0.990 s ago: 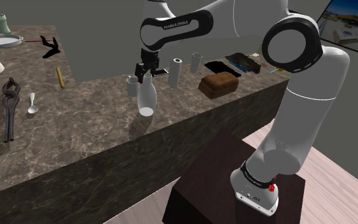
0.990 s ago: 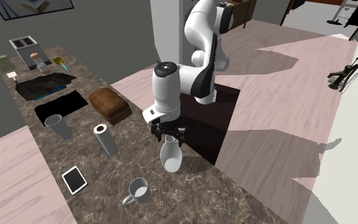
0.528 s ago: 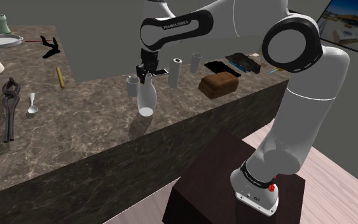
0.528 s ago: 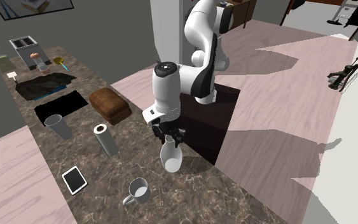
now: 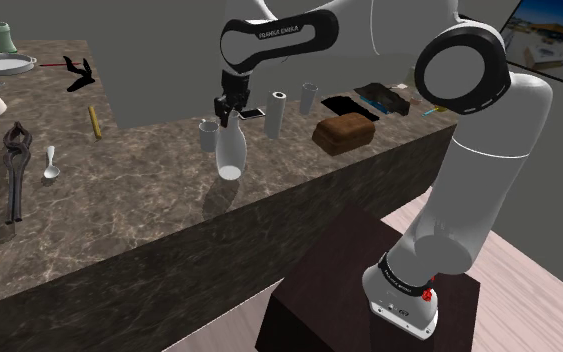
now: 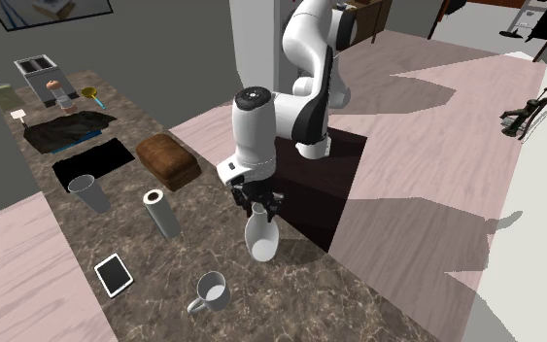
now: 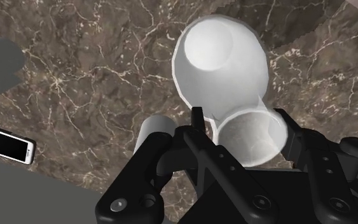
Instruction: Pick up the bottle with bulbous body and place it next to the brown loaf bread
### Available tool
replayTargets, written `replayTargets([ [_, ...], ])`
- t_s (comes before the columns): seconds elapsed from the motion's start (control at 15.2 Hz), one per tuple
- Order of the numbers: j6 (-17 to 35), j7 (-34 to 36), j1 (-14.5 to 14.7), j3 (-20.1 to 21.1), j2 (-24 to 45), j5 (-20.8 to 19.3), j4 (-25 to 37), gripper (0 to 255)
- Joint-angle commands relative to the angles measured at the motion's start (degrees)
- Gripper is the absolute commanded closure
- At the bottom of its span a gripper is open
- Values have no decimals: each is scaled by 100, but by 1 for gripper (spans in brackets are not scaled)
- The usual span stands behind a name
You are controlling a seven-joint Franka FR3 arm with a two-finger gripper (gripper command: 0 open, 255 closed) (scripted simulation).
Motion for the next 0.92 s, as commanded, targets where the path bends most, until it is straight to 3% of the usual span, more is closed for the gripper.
replayTargets([
  [0.0, -141, 2, -2, -1, -34, 0, 110, 255],
  [0.86, -1102, 31, -3, 0, -149, -5, 956, 255],
])
